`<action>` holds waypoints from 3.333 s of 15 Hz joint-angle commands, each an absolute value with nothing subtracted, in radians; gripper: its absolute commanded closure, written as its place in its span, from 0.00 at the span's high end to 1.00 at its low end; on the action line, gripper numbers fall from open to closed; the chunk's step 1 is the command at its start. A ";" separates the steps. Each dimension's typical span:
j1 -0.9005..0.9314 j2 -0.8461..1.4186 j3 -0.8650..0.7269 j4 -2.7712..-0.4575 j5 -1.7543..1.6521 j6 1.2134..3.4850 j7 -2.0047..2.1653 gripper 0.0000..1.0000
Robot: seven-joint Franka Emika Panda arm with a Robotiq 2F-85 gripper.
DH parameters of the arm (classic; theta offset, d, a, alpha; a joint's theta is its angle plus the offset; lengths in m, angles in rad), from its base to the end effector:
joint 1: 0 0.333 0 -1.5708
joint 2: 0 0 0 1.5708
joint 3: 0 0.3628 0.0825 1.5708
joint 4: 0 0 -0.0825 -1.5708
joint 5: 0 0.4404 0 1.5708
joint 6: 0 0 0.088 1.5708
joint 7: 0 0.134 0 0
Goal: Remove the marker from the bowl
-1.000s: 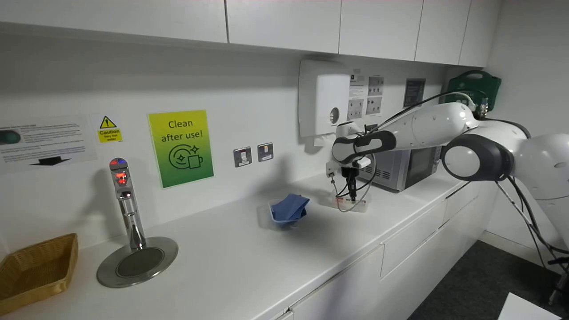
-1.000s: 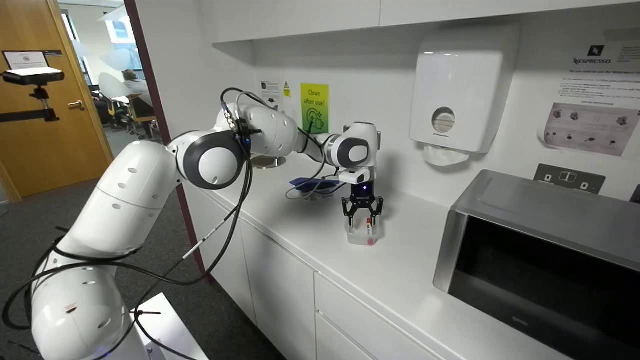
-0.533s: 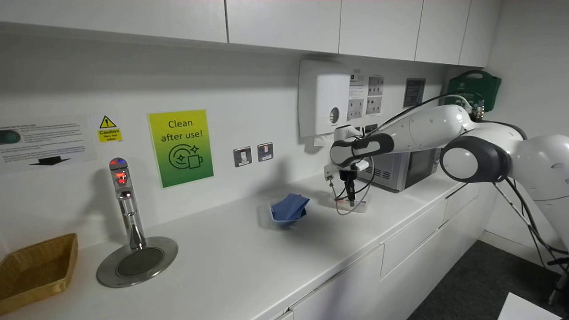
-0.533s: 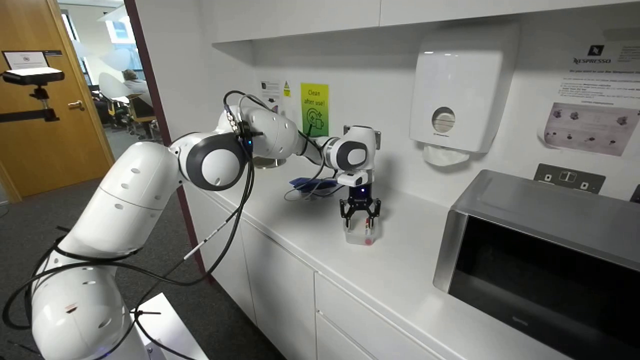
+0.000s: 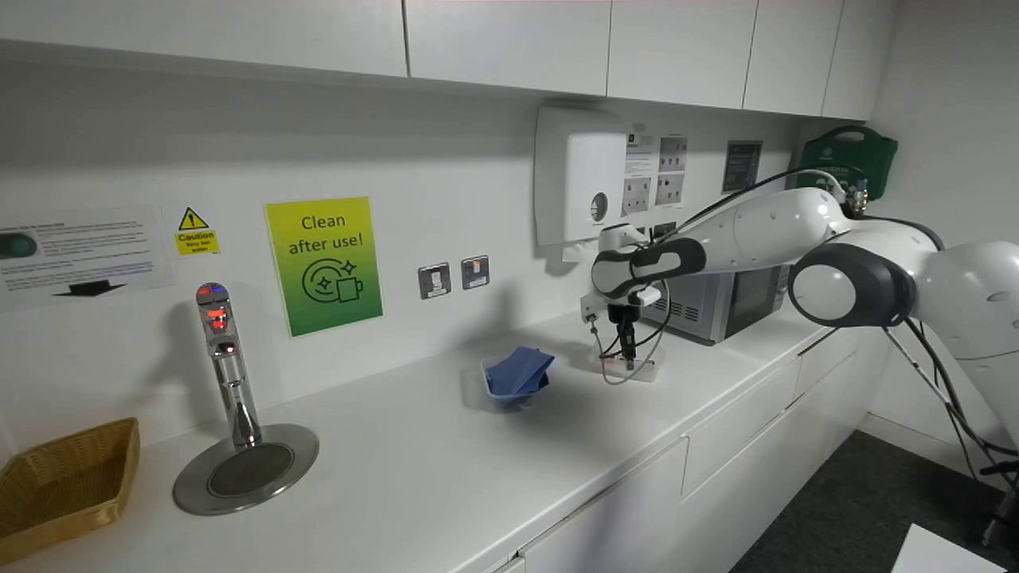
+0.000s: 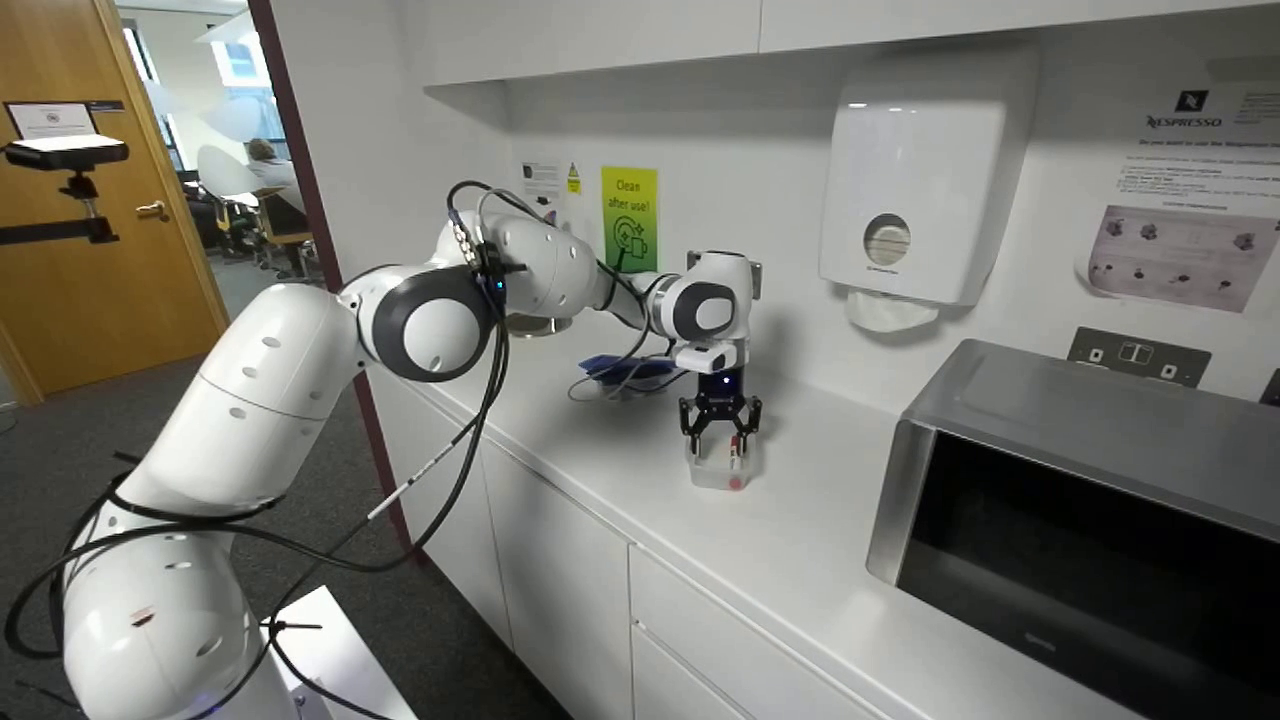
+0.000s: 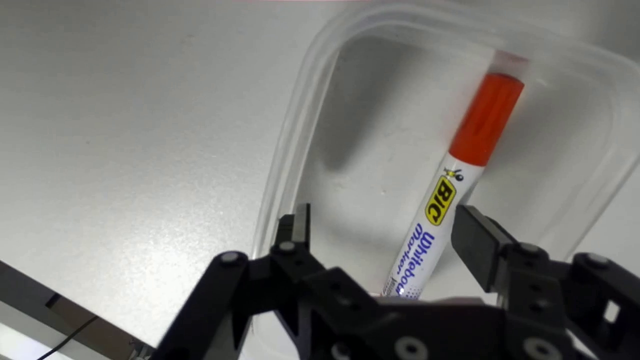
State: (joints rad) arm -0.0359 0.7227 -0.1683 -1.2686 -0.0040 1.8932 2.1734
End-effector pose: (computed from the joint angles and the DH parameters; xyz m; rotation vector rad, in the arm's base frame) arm 0.8010 -0.1344 0.3100 1.1718 -2.7643 0.0723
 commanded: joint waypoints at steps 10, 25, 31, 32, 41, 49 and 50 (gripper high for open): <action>-0.116 0.732 -0.155 -1.239 0.109 1.875 2.093 0.70; -0.117 0.733 -0.155 -1.239 0.109 1.873 2.094 0.27; -0.114 0.723 -0.151 -1.245 0.109 1.877 2.087 0.05; -0.114 0.717 -0.150 -1.249 0.110 1.879 2.084 0.05; -0.084 0.615 -0.153 -1.300 0.088 1.924 2.079 0.05; -0.033 0.553 -0.125 -1.351 0.068 1.898 2.019 0.05; -0.021 0.547 -0.121 -1.363 0.060 1.896 2.006 0.05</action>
State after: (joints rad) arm -0.0499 0.6144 -0.1356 -1.2773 0.0847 1.8996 2.0509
